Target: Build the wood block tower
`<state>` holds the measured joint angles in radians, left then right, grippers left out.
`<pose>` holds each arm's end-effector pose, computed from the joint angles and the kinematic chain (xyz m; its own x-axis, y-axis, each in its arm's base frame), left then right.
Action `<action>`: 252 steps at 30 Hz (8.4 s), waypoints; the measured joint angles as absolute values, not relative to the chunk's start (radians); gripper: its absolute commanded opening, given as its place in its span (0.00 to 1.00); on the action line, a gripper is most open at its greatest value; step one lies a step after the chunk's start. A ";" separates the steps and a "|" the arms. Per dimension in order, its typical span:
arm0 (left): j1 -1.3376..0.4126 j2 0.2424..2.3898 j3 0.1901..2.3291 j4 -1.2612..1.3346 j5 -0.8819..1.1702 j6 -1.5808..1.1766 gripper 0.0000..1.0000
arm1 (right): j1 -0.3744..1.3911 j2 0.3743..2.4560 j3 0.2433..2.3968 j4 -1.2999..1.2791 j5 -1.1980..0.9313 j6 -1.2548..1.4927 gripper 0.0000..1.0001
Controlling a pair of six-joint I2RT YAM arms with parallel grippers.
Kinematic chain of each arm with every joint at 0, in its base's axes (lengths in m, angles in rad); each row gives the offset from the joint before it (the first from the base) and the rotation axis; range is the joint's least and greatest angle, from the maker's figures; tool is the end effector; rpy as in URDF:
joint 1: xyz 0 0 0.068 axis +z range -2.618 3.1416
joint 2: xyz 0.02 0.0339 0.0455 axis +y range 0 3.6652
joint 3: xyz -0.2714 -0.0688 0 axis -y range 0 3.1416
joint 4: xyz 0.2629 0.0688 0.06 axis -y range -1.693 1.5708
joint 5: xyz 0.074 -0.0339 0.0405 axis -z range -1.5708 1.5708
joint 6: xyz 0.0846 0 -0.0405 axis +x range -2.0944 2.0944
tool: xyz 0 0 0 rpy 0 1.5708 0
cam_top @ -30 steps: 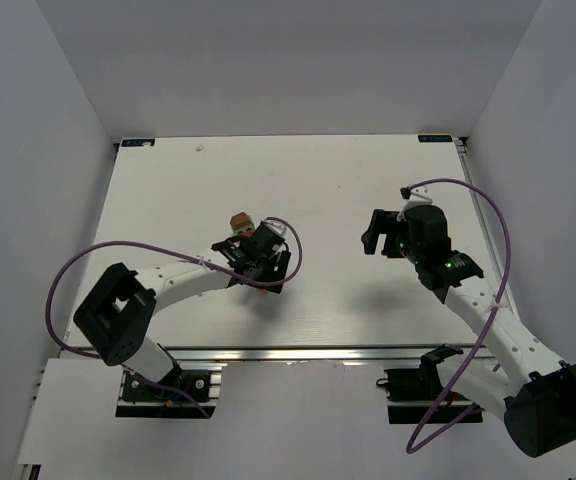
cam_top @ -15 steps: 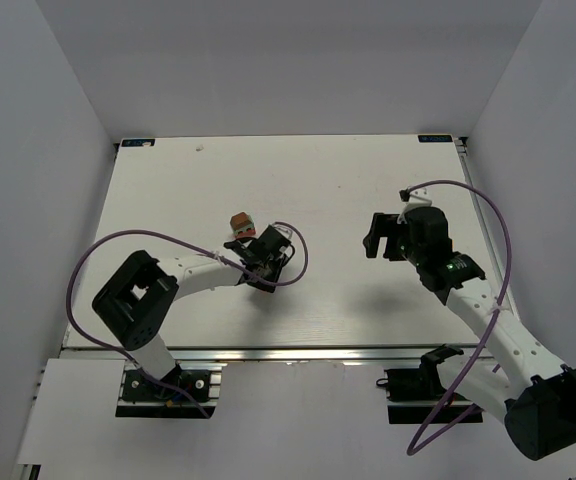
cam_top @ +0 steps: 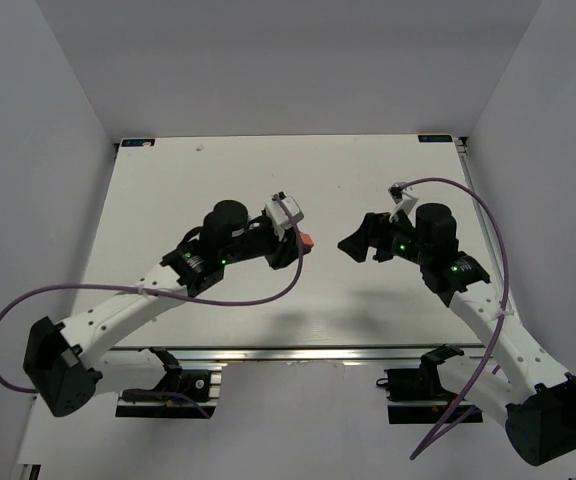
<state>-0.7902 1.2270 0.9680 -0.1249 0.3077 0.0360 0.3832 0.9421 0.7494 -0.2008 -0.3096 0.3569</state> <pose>0.2220 -0.2606 0.3018 -0.2319 0.2829 -0.9307 0.8837 0.4612 -0.0800 0.2433 0.1259 0.2823 -0.5488 0.1375 -0.8246 -0.4540 0.7792 0.4321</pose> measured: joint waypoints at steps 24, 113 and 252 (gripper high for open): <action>-0.792 1.156 0.979 -0.131 0.577 0.516 0.00 | 0.392 1.024 0.751 0.252 -0.871 0.684 0.89; -0.401 2.033 1.868 -1.135 -0.295 -0.917 0.06 | 0.373 1.134 0.903 -0.371 -0.108 0.328 0.89; -0.412 2.016 1.821 -1.080 -0.303 -0.858 0.39 | 0.373 1.111 0.871 -0.340 -0.130 0.302 0.89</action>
